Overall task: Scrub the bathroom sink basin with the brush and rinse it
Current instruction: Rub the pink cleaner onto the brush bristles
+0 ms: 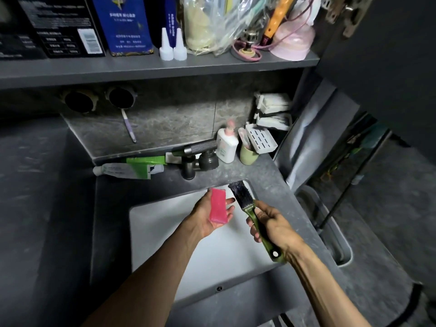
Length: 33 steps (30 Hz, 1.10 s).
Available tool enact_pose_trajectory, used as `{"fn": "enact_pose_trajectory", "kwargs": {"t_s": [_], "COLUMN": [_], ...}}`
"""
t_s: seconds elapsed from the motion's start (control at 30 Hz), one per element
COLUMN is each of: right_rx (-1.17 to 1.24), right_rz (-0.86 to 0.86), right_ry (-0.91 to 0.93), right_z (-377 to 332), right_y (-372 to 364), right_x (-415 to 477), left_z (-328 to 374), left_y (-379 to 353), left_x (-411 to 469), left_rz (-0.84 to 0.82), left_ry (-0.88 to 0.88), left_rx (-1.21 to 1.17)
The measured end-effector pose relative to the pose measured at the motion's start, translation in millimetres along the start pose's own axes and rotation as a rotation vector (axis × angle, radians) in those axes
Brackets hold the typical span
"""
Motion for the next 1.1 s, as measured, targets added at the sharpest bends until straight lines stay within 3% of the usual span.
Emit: {"fn": "enact_pose_trajectory", "kwargs": {"t_s": [0.37, 0.63, 0.87, 1.1], "right_rx": [0.008, 0.031, 0.038, 0.046], "right_rz": [0.156, 0.191, 0.192, 0.107], "right_ry": [0.171, 0.201, 0.185, 0.122], "right_z": [-70, -105, -107, -91], "right_y": [83, 122, 123, 100], "right_x": [5, 29, 39, 18], "left_z": [35, 72, 67, 38], "left_y": [-149, -203, -208, -158], "left_x": [32, 89, 86, 68], "left_rz": [-0.195, -0.187, -0.159, -0.214], "left_ry": [-0.040, -0.062, -0.086, -0.045], "left_rx": [-0.032, -0.118, -0.185, -0.248]}}
Point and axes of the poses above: each hand's wrist, its own x-axis towards the middle knuckle, its own y-axis out of the back of the hand, z = x × y, the point moved 4 cm from there along x, towards the middle knuckle, and after that the axes turned 10 degrees about -y, right-handed, at the moved point
